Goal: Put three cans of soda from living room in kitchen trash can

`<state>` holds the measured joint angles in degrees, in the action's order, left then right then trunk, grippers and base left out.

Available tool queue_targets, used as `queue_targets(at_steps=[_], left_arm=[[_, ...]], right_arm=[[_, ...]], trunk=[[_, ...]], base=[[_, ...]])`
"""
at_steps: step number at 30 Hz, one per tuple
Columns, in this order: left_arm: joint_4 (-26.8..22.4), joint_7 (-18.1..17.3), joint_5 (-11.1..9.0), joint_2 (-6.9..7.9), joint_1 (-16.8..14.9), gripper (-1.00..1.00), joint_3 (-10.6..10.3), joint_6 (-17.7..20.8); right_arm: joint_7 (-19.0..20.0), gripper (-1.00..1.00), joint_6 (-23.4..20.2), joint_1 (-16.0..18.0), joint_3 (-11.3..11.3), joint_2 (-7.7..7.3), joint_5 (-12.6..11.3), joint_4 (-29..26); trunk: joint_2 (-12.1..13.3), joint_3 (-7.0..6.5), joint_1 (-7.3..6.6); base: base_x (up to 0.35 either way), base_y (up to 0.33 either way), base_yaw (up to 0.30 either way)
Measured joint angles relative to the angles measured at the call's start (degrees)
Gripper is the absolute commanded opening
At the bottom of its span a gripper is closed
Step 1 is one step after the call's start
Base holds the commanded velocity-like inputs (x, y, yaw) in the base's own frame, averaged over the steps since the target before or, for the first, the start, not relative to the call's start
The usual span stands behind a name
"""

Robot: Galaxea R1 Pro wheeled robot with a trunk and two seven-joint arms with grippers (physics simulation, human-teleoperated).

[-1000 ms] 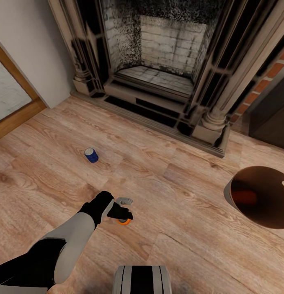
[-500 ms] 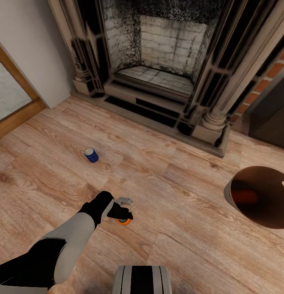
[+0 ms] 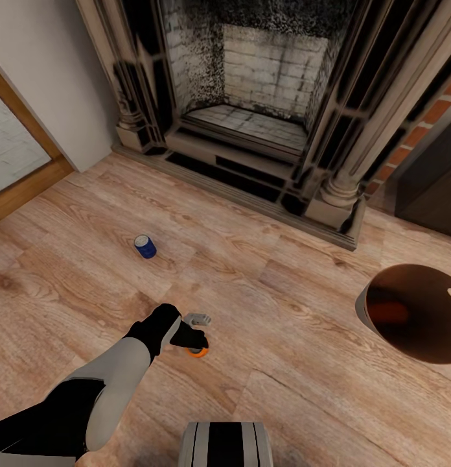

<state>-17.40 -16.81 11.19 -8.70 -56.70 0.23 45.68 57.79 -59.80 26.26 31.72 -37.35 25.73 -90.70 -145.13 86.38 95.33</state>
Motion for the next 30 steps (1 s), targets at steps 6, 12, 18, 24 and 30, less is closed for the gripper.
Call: queue_targets(at_steps=[6,12,18,24,30], left_arm=[[0.0,-0.09,-0.37,-0.01,-0.01,-1.0,0.07,0.06],[0.0,-0.06,-0.43,-0.01,-0.01,-1.0,0.07,0.06],[0.0,-0.05,-0.42,-0.01,-0.01,-1.0,0.07,0.06],[-0.01,0.0,-0.41,-0.01,0.0,-1.0,0.07,0.06],[-0.06,0.04,-0.18,0.0,0.0,-1.0,0.03,0.02]], right_arm=[[0.08,-1.0,-0.01,-0.01,-0.03,0.0,-0.02,-0.01],[0.09,-1.0,0.01,0.02,-0.06,0.0,-0.01,-0.01],[0.09,-1.0,0.0,-0.01,-0.07,0.09,-0.01,-0.01],[0.09,-1.0,-0.03,-0.02,-0.2,0.2,-0.08,0.0],[0.08,-1.0,0.02,0.0,-0.24,0.1,0.03,-0.01]], trunk=[[0.0,0.0,0.0],[0.0,0.0,0.0],[0.0,0.0,0.0],[0.0,0.0,0.0],[0.01,-0.22,-0.03]], base=[[0.0,0.0,0.0],[0.0,0.0,0.0],[0.0,0.0,0.0],[0.0,0.0,0.0],[0.0,0.0,0.0]])
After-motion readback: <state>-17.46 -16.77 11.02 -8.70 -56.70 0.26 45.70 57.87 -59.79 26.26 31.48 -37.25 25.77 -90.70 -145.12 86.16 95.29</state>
